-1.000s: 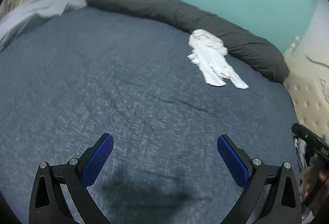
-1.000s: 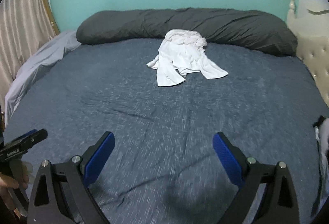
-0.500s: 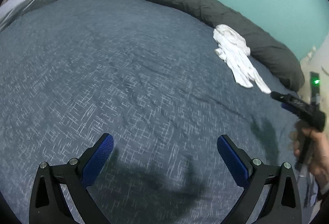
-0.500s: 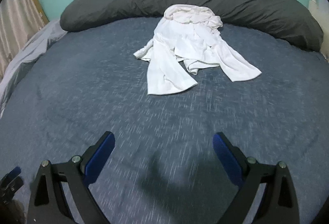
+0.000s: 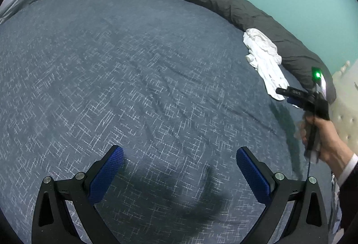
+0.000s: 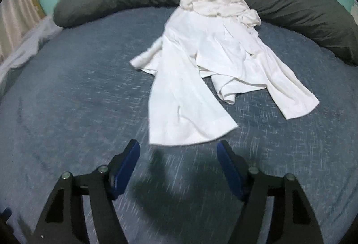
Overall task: Fold clothes
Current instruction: 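Move the right gripper toward the white T-shirt and close on its hem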
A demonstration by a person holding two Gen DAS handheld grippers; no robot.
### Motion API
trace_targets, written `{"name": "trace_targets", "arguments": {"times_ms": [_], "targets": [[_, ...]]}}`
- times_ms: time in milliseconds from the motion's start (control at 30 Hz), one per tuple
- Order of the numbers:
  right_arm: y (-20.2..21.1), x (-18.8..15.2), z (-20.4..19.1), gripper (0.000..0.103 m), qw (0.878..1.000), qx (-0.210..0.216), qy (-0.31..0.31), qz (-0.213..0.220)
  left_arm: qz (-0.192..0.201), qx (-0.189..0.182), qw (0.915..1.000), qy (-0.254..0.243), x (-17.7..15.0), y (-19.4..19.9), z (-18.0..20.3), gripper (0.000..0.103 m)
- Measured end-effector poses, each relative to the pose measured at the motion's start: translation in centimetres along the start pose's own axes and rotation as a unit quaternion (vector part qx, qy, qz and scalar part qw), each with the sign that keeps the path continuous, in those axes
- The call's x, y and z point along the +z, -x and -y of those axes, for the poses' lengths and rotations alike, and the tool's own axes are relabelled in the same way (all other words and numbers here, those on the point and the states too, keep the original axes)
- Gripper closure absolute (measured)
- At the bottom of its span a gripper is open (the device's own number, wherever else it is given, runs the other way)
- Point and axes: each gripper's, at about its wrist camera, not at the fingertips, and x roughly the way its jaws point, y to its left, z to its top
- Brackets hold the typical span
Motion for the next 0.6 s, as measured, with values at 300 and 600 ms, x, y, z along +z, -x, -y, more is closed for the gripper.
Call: {"name": "trace_targets", "arguments": {"times_ms": [300, 600], "targets": [[-2.8, 0.4, -0.3, 0.067, 1.0, -0.026, 0.015, -0.001, -0.007, 0.002, 1.0, 0.002, -0.3, -0.6, -0.4, 0.0], [2.3, 0.1, 0.1, 0.101, 0.998, 0.01, 0.015, 0.055, 0.001, 0.0, 1.0, 0.008, -0.1, 0.2, -0.5, 0.0]]}}
